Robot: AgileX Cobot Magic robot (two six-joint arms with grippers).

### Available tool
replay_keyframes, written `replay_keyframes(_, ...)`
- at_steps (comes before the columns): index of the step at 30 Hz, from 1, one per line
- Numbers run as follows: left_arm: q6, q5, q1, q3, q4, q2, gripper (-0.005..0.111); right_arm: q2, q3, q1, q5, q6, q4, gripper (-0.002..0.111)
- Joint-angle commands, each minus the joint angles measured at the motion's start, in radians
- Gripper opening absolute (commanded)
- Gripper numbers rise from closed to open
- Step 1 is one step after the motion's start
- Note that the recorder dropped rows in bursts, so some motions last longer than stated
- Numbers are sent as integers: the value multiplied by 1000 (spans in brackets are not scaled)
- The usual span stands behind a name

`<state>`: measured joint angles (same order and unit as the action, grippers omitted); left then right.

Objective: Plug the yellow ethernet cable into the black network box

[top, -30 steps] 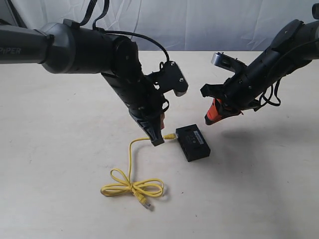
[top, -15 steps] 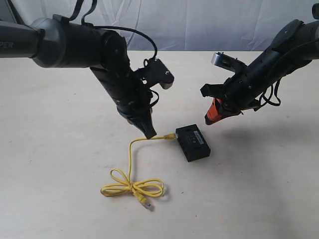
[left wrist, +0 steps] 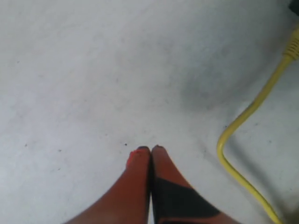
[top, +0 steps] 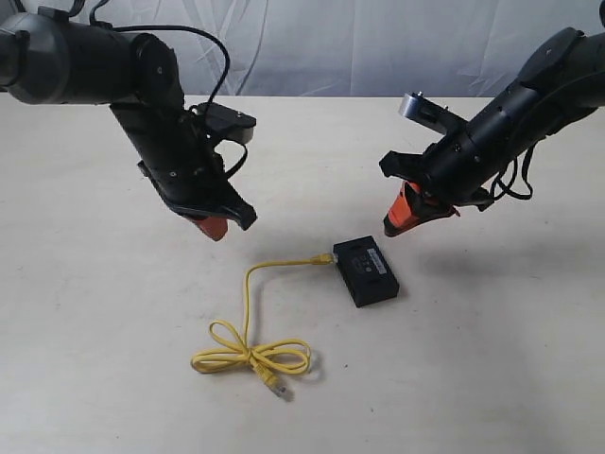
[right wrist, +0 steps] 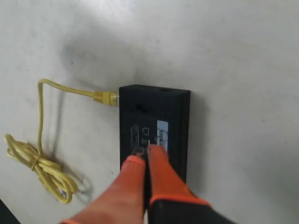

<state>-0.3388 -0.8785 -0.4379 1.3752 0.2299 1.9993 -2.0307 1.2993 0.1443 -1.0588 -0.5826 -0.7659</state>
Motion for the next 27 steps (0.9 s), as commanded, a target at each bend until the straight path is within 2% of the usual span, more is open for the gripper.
replay_keyframes(1,51,-19,28,4,-9,-21,0,49,-24,-3,2,-3,50,-1)
replay_keyframes(11,49,-32,30,-3,-21,-150,0,151,-100,-3,106,84,178,-1)
replay_keyframes(27,50,154,30,-226,-44,-417,0,280,-123,-3,136,240,381,-1)
